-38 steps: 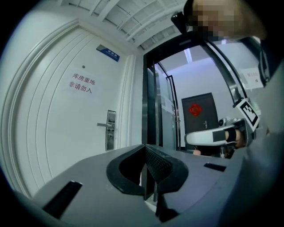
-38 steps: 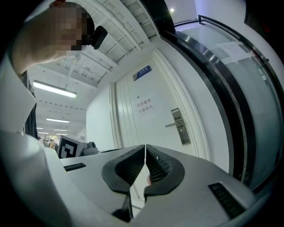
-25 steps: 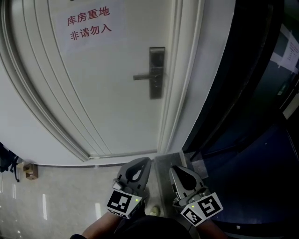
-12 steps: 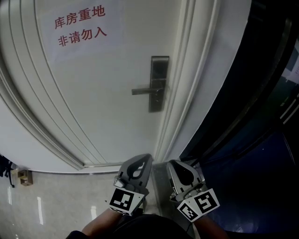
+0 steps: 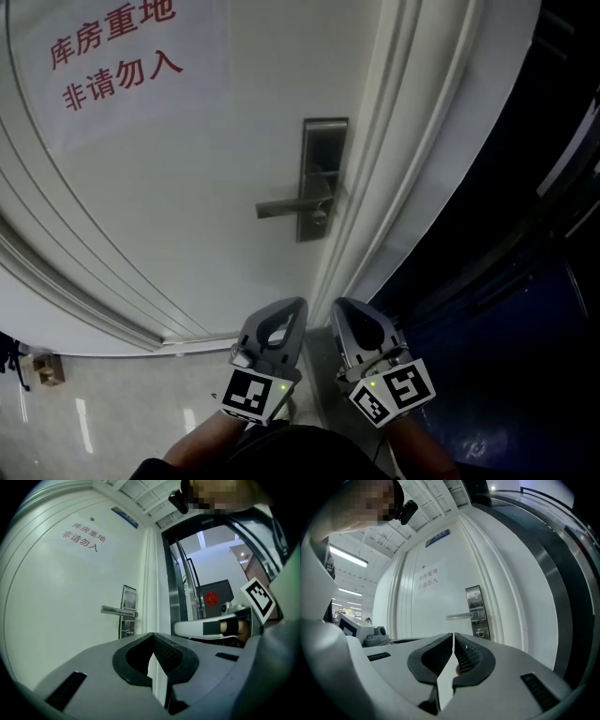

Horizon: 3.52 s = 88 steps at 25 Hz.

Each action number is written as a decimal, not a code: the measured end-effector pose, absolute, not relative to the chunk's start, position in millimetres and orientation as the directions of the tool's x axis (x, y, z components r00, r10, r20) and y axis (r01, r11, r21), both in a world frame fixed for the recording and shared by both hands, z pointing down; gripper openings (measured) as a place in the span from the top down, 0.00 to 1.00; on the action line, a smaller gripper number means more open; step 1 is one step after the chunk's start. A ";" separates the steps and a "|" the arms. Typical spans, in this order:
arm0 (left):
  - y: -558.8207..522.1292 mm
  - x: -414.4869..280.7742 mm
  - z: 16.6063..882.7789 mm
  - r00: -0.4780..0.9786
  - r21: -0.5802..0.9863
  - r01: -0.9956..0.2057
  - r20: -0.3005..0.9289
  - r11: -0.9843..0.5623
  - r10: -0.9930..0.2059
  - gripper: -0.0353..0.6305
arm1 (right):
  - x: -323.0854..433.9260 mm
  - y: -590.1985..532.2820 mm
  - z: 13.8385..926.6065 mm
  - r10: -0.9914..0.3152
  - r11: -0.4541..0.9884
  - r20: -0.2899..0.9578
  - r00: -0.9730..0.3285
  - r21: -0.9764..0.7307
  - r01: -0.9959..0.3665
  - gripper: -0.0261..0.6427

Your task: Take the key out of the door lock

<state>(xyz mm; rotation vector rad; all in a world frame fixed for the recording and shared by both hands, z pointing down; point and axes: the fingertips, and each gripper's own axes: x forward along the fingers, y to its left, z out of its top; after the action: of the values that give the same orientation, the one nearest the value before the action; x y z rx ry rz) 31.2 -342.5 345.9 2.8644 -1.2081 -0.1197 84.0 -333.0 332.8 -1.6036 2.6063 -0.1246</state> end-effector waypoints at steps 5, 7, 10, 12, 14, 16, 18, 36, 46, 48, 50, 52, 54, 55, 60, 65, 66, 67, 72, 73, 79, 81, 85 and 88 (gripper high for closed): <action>-367.6 26.2 352.4 0.694 0.086 -0.714 -0.044 -0.694 -0.719 0.94 | 87.8 -380.8 344.8 -0.912 0.407 0.008 -0.409 -0.100 -0.908 0.94; -374.4 23.0 354.6 0.692 0.101 -0.715 -0.041 -0.692 -0.721 0.94 | 89.3 -400.7 350.2 -0.923 0.381 0.025 -0.385 -0.095 -0.920 0.93; -382.7 17.4 358.4 0.691 0.116 -0.715 -0.035 -0.689 -0.722 0.94 | 89.8 -429.2 356.1 -0.936 0.346 0.045 -0.350 -0.080 -0.935 0.88; -387.5 14.0 361.4 0.689 0.121 -0.716 -0.030 -0.687 -0.724 0.94 | 90.2 -444.7 359.8 -0.942 0.328 0.056 -0.332 -0.069 -0.942 0.83; -391.7 11.7 364.1 0.690 0.122 -0.716 -0.025 -0.687 -0.723 0.94 | 91.9 -457.4 363.0 -0.949 0.308 0.061 -0.311 -0.057 -0.950 0.81; -395.0 9.8 367.0 0.691 0.124 -0.715 -0.018 -0.688 -0.722 0.94 | 94.0 -468.5 366.0 -0.955 0.289 0.063 -0.292 -0.051 -0.956 0.79; -398.1 7.5 369.0 0.692 0.127 -0.715 -0.016 -0.688 -0.722 0.94 | 94.5 -479.0 368.3 -0.958 0.277 0.064 -0.280 -0.051 -0.959 0.77; -407.6 3.1 373.4 0.711 0.137 -0.695 -0.014 -0.706 -0.703 0.94 | 93.8 -524.9 372.2 -0.976 0.202 0.071 -0.205 -0.047 -0.978 0.72; -406.3 3.0 374.6 0.710 0.138 -0.696 -0.011 -0.704 -0.704 0.94 | 92.7 -526.7 373.7 -0.979 0.185 0.082 -0.186 -0.018 -0.983 0.75; -405.4 3.0 374.7 0.710 0.138 -0.696 -0.010 -0.704 -0.704 0.94 | 92.9 -526.2 373.9 -0.980 0.182 0.082 -0.184 -0.022 -0.983 0.75; -405.0 2.8 374.6 0.710 0.138 -0.697 -0.011 -0.704 -0.704 0.94 | 93.1 -525.5 374.0 -0.980 0.180 0.080 -0.181 -0.028 -0.983 0.75; -405.0 2.6 374.3 0.709 0.137 -0.698 -0.011 -0.703 -0.705 0.94 | 93.4 -524.4 373.6 -0.981 0.177 0.075 -0.179 -0.032 -0.984 0.75; -405.1 2.5 374.6 0.707 0.139 -0.699 -0.011 -0.702 -0.707 0.94 | 93.4 -521.3 373.5 -0.983 0.171 0.067 -0.172 -0.022 -0.985 0.75; -405.0 2.6 374.9 0.707 0.140 -0.699 -0.010 -0.701 -0.707 0.94 | 93.4 -519.5 373.6 -0.983 0.169 0.066 -0.169 -0.012 -0.986 0.75; -402.2 5.7 374.4 0.710 0.138 -0.696 -0.013 -0.704 -0.704 0.94 | 93.4 -516.7 374.2 -0.982 0.175 0.077 -0.175 -0.002 -0.985 0.75; -395.7 8.5 373.1 0.712 0.138 -0.694 -0.014 -0.707 -0.702 0.94 | 94.5 -505.4 375.9 -0.982 0.172 0.079 -0.171 0.005 -0.985 0.75; -394.2 8.8 372.7 0.712 0.137 -0.694 -0.015 -0.707 -0.702 0.94 | 94.8 -503.1 376.4 -0.982 0.173 0.080 -0.172 0.004 -0.985 0.75; -392.4 9.4 372.3 0.713 0.137 -0.693 -0.016 -0.707 -0.701 0.94 | 95.2 -500.8 376.5 -0.982 0.173 0.080 -0.173 0.004 -0.985 0.75; -380.2 13.8 369.0 0.717 0.133 -0.689 -0.020 -0.712 -0.697 0.94 | 99.5 -485.3 371.3 -0.981 0.177 0.075 -0.176 0.001 -0.984 0.75; -377.4 14.5 368.4 0.717 0.132 -0.689 -0.020 -0.713 -0.697 0.94 | 100.1 -481.1 370.1 -0.981 0.179 0.073 -0.179 0.000 -0.984 0.75; -356.5 20.1 365.4 0.716 0.128 -0.690 -0.023 -0.713 -0.698 0.94 | 103.2 -449.2 361.7 -0.979 0.197 0.054 -0.197 0.001 -0.980 0.75; -347.8 22.9 364.9 0.715 0.126 -0.691 -0.020 -0.711 -0.699 0.94 | 104.0 -435.8 358.3 -0.977 0.207 0.045 -0.206 -0.001 -0.978 0.75; -327.1 30.7 361.6 0.714 0.118 -0.692 -0.026 -0.712 -0.699 0.94 | 107.2 -406.8 351.0 -0.974 0.224 0.024 -0.224 -0.008 -0.975 0.75; -309.8 37.2 359.3 0.713 0.113 -0.694 -0.027 -0.711 -0.701 0.94 | 110.6 -385.1 348.9 -0.972 0.235 0.017 -0.235 -0.014 -0.972 0.75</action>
<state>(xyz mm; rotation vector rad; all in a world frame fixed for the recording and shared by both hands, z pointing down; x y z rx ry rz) 37.2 -309.8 359.3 2.8191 -1.1514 -0.1036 110.6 -385.1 348.9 -1.9454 2.4726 -0.0342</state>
